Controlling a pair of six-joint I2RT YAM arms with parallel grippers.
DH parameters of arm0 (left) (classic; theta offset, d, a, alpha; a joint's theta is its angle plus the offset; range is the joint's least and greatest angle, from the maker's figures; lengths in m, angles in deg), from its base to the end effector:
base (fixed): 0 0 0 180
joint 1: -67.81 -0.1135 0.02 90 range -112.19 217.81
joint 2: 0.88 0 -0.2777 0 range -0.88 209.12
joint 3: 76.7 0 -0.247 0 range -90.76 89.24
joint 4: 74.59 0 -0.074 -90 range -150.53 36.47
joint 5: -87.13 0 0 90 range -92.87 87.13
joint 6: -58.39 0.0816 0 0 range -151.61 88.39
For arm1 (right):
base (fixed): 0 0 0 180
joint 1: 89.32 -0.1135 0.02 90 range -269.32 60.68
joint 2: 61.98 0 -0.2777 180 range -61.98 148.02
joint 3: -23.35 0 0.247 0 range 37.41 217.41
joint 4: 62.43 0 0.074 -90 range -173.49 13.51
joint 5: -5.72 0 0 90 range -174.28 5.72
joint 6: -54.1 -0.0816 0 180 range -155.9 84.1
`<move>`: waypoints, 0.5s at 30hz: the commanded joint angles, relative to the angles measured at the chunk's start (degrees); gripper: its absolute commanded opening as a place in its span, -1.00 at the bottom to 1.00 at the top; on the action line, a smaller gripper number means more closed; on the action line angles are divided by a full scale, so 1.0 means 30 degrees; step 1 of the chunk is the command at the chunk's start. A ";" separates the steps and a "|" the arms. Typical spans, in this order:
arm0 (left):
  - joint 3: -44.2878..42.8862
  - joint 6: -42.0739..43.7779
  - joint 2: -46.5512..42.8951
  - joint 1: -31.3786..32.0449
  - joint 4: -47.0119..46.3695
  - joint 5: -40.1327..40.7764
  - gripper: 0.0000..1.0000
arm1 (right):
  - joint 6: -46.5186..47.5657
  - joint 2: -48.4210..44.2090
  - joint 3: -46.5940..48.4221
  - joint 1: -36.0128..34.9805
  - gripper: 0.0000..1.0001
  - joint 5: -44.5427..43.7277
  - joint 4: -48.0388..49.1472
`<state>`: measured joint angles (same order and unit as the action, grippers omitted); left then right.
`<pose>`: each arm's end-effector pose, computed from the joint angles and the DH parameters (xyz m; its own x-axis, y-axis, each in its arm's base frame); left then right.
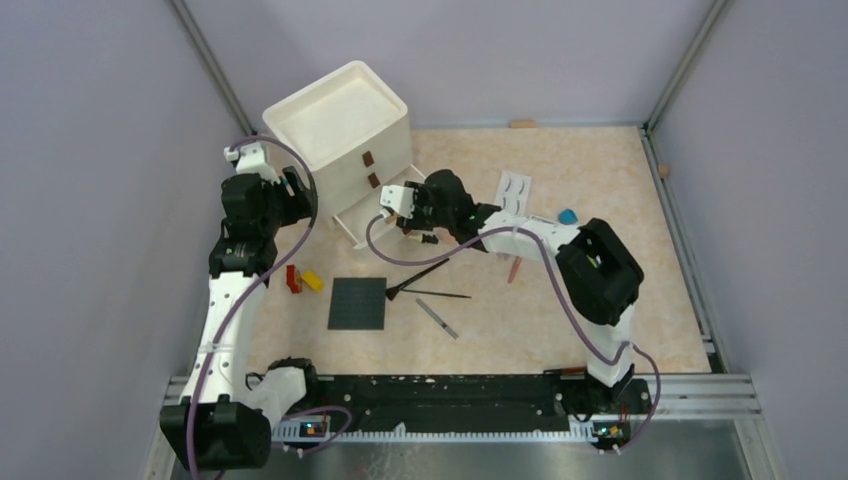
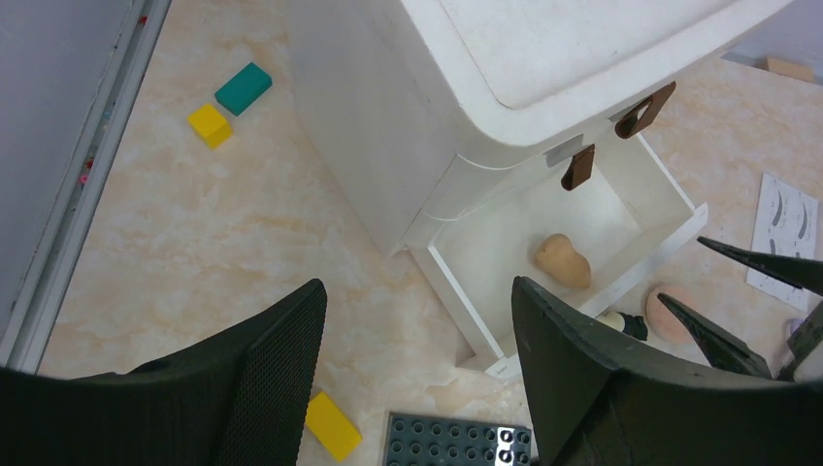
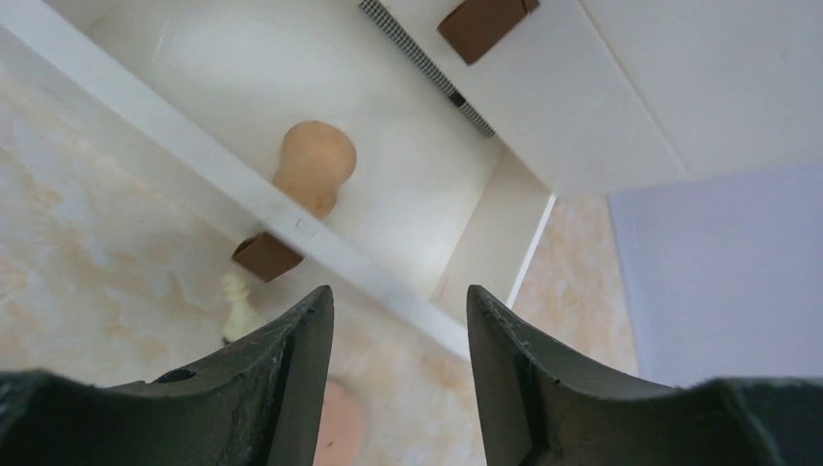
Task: Organize the makeup
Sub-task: Place the makeup in the drawer, then pick up the makeup brush from the center of the board.
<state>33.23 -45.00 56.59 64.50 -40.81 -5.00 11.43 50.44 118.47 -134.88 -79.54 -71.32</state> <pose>0.2565 0.0118 0.3453 -0.3455 -0.2518 -0.9040 -0.1060 0.9676 -0.2290 0.3460 0.3625 0.2282 0.3519 -0.6877 -0.6350 -0.7447 0.2054 -0.6351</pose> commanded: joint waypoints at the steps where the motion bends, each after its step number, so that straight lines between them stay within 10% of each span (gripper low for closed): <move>1: 0.0096 0.0097 -0.0387 -0.0097 -0.0789 -0.0325 0.51 | -0.4660 -0.3373 -0.1999 0.0081 0.04 -0.0925 0.2273; 8: 0.0066 0.0068 -0.0263 -0.0083 -0.0789 -0.0525 0.51 | -0.8194 -0.5981 -0.4168 0.0090 0.03 0.1560 -0.2585; 15: 0.0037 -0.0019 -0.0028 -0.0097 -0.0831 -0.0988 0.50 | -0.4419 -0.6391 -0.6100 0.0093 0.01 0.7785 -0.5965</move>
<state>33.23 -45.02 56.61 64.47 -40.81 -6.38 -7.96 30.94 101.86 -134.88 -68.92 -80.79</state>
